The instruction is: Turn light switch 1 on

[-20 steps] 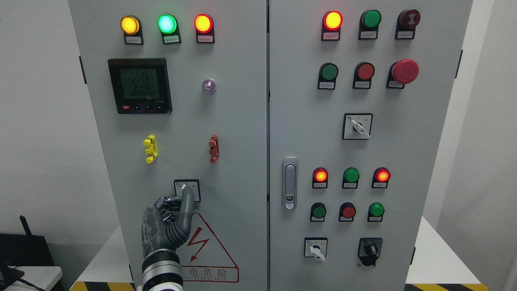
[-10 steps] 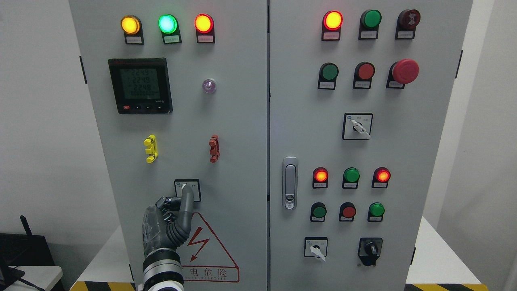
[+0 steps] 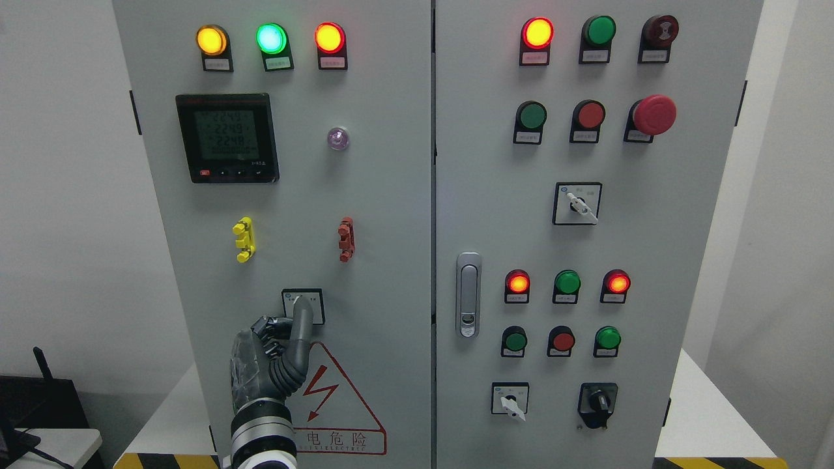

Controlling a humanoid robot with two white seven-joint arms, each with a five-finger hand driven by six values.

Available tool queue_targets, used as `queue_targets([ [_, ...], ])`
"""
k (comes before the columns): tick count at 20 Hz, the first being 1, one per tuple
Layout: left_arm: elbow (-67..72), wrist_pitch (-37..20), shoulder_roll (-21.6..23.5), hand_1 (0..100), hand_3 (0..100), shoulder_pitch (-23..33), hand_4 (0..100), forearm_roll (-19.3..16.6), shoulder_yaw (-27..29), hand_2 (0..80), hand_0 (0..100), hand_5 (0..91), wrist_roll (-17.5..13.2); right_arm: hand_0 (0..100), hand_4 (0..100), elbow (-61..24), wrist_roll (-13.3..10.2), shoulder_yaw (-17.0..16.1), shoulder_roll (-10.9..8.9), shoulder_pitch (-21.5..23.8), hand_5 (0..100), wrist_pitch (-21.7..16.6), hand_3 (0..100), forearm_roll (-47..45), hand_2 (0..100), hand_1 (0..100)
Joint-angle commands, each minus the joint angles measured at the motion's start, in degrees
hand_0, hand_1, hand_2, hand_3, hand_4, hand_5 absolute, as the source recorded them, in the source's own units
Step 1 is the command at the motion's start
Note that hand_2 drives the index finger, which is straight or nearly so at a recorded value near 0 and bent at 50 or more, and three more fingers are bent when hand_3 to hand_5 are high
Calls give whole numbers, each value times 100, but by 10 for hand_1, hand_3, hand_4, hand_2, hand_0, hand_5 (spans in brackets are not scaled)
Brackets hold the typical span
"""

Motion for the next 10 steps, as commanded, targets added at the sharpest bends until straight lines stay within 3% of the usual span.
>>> queue_targets([
  [1, 10, -25, 0, 285, 749, -6, 924, 1, 6, 490, 359, 877, -9, 120, 0, 0, -3, 97, -7, 2, 0, -1, 0, -140, 0, 389],
  [10, 10, -25, 0, 280, 787, -6, 933, 1, 6, 498, 373, 877, -18, 120, 0, 0, -3, 97, 2, 2, 0, -1, 0, -140, 0, 389],
])
